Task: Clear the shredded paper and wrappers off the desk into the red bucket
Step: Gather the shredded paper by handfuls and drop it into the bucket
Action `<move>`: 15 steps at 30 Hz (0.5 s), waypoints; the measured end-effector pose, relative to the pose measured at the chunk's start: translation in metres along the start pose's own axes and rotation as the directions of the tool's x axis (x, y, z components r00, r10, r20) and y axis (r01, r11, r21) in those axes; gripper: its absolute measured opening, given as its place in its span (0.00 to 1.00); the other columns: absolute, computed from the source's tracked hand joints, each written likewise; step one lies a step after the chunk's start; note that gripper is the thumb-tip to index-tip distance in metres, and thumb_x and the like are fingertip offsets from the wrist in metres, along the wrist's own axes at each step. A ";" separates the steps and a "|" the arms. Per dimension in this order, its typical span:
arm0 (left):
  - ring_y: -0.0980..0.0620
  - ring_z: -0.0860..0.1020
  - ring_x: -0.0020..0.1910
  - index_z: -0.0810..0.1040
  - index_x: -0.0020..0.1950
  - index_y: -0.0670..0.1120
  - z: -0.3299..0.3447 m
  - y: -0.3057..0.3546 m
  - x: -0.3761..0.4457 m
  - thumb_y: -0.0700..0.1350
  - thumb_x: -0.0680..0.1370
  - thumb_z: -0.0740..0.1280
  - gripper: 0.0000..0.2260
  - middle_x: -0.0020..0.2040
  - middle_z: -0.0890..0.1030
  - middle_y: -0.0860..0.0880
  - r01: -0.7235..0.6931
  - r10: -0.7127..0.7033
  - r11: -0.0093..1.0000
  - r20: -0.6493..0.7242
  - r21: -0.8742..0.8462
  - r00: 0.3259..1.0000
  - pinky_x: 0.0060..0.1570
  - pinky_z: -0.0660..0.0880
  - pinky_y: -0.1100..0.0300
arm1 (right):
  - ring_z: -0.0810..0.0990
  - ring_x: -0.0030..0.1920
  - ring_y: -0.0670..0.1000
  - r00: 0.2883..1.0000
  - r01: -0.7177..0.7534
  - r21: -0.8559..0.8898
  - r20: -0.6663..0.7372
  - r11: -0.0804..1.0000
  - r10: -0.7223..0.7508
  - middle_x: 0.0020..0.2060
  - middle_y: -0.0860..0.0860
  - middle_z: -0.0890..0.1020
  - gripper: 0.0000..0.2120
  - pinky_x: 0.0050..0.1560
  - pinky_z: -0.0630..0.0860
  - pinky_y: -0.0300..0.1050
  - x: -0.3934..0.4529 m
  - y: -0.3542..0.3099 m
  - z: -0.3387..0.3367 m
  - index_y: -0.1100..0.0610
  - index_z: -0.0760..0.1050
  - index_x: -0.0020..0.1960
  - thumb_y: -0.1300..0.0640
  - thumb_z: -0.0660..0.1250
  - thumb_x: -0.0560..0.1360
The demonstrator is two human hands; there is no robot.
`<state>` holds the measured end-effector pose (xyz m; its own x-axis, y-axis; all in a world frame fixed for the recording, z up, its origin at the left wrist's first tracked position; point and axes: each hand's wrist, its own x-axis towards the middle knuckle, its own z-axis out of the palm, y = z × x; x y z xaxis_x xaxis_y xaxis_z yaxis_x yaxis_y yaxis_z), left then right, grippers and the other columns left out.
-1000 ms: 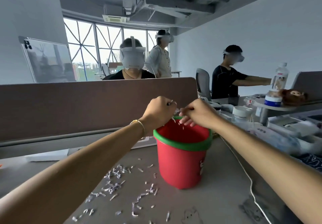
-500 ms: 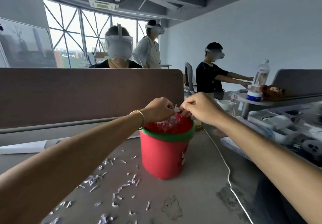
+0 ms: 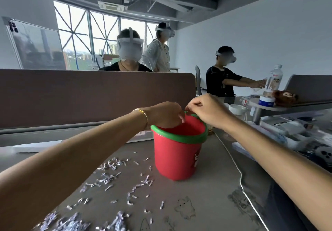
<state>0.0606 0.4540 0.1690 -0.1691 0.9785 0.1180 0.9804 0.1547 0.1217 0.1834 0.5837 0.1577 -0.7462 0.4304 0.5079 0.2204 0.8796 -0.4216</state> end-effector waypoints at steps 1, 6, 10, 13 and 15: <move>0.53 0.80 0.59 0.84 0.58 0.53 -0.002 -0.001 -0.009 0.41 0.78 0.61 0.15 0.58 0.84 0.54 0.007 -0.008 1.000 -0.041 -0.026 0.999 0.61 0.72 0.63 | 0.85 0.46 0.43 1.000 -0.002 0.026 0.003 1.000 0.002 0.40 0.44 0.88 0.10 0.52 0.82 0.52 -0.002 -0.004 0.001 0.49 0.87 0.45 0.54 0.66 0.76; 0.58 0.80 0.54 0.83 0.56 0.57 -0.010 -0.012 -0.071 0.43 0.76 0.64 0.14 0.52 0.83 0.60 0.031 -0.061 0.990 -0.215 -0.140 0.975 0.59 0.75 0.61 | 0.85 0.50 0.43 0.994 0.068 0.168 -0.094 0.983 -0.052 0.46 0.45 0.87 0.07 0.58 0.80 0.52 -0.015 -0.039 0.010 0.48 0.84 0.52 0.55 0.69 0.76; 0.58 0.81 0.53 0.84 0.54 0.57 0.003 -0.023 -0.125 0.42 0.75 0.65 0.14 0.52 0.85 0.59 0.076 -0.134 0.980 -0.323 -0.185 0.937 0.56 0.76 0.60 | 0.85 0.45 0.42 0.978 0.135 0.230 -0.188 0.964 -0.092 0.43 0.43 0.87 0.08 0.53 0.81 0.47 -0.045 -0.083 0.028 0.50 0.85 0.48 0.56 0.67 0.76; 0.55 0.82 0.54 0.81 0.57 0.59 0.041 -0.040 -0.157 0.44 0.74 0.64 0.15 0.56 0.84 0.58 0.160 -0.215 0.967 -0.298 -0.197 0.930 0.55 0.77 0.59 | 0.85 0.45 0.42 0.970 0.164 0.252 -0.215 0.954 -0.110 0.43 0.44 0.87 0.08 0.52 0.80 0.48 -0.080 -0.102 0.062 0.53 0.85 0.46 0.57 0.66 0.76; 0.54 0.81 0.55 0.78 0.62 0.59 0.072 -0.054 -0.175 0.47 0.76 0.64 0.16 0.61 0.82 0.57 0.207 -0.243 0.964 -0.235 -0.170 0.941 0.56 0.76 0.58 | 0.84 0.49 0.44 0.982 0.161 0.221 -0.137 0.962 -0.132 0.47 0.46 0.87 0.08 0.55 0.79 0.48 -0.105 -0.104 0.098 0.54 0.84 0.49 0.58 0.66 0.77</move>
<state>0.0440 0.2846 0.0710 -0.4213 0.8510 0.3134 0.8926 0.3279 0.3095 0.1770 0.4270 0.0747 -0.6758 0.3338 0.6572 -0.0468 0.8703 -0.4902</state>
